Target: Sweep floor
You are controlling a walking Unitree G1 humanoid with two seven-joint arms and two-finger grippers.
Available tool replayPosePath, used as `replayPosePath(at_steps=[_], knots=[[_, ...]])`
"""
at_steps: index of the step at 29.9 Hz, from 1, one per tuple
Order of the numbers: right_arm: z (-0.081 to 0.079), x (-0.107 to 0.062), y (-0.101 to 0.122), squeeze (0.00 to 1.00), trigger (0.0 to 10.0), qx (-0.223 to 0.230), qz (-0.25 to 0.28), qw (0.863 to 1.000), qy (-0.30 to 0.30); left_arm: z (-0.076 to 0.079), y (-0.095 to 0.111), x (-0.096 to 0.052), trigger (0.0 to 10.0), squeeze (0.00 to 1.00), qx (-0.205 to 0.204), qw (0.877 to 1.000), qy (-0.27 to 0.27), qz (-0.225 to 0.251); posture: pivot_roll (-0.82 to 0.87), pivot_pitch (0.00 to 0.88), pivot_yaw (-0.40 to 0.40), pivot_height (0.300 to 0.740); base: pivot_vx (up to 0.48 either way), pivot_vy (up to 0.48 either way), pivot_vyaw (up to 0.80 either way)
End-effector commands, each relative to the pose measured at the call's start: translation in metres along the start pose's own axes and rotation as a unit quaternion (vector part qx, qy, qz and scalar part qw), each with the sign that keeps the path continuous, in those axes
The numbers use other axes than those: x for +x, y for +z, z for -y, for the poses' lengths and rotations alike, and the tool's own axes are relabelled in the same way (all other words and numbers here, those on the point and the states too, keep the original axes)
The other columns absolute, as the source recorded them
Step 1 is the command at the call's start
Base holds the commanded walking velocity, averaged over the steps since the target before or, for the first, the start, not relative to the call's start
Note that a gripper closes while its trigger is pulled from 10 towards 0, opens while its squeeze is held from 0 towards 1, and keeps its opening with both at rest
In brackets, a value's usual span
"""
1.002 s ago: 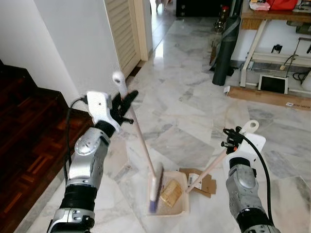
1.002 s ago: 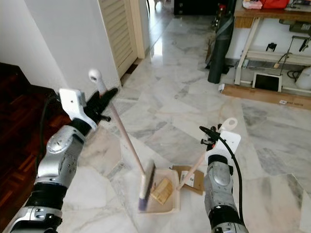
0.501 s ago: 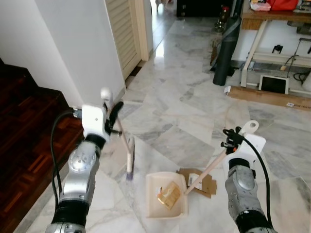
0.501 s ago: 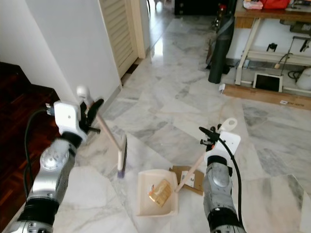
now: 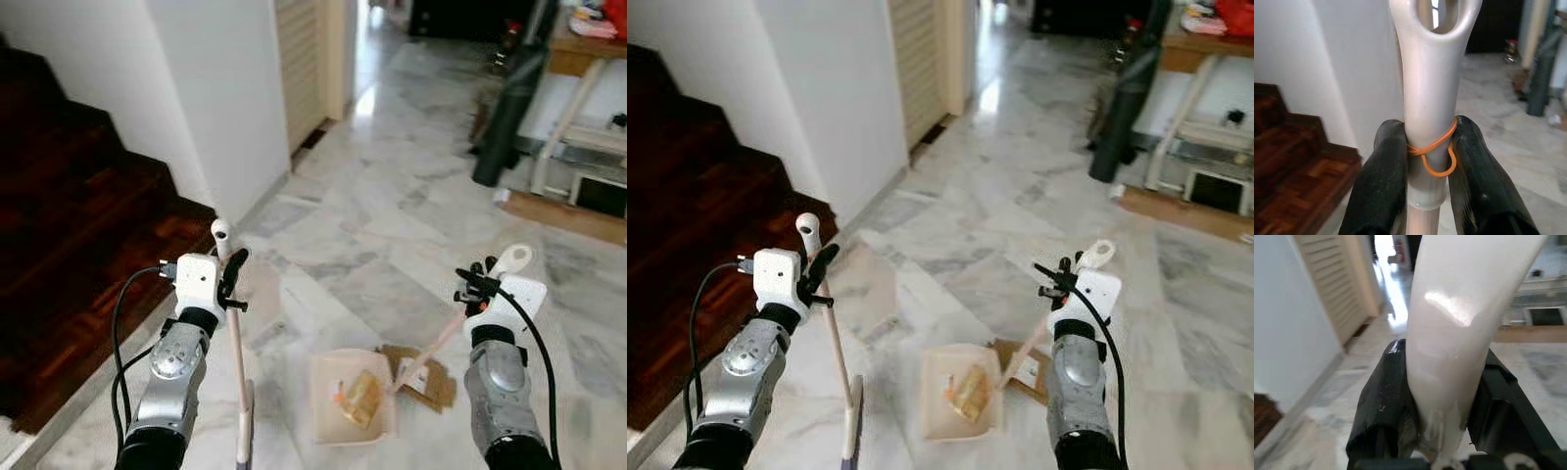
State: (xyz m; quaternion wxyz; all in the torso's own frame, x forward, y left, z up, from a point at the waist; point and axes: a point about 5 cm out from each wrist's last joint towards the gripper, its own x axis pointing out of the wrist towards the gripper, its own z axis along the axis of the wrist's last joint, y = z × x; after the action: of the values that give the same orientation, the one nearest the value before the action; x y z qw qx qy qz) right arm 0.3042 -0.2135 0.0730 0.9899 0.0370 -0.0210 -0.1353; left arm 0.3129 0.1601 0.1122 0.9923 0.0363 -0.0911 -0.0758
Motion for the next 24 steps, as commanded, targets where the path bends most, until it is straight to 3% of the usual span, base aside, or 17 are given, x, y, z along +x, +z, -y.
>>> replayPosePath(at_steps=[1,9,24], knots=[[-0.004,0.003,0.013,0.0,10.0,0.005,0.028,1.0,0.007,0.001,0.011,0.006,10.0,0.0,0.011,0.999,-0.004,0.031,0.0,0.0,0.044,0.74,0.0,0.0,0.79],[-0.004,-0.001,0.01,0.0,10.0,0.005,0.022,1.0,0.006,0.011,0.007,0.007,10.0,0.0,0.009,0.999,-0.026,0.025,-0.01,0.0,0.06,0.74,0.0,0.0,0.79],[-0.005,0.0,0.01,0.0,10.0,0.007,0.02,1.0,0.007,0.016,0.001,0.007,10.0,0.0,0.007,0.999,-0.03,0.017,0.0,0.0,0.056,0.74,0.0,0.0,0.79]])
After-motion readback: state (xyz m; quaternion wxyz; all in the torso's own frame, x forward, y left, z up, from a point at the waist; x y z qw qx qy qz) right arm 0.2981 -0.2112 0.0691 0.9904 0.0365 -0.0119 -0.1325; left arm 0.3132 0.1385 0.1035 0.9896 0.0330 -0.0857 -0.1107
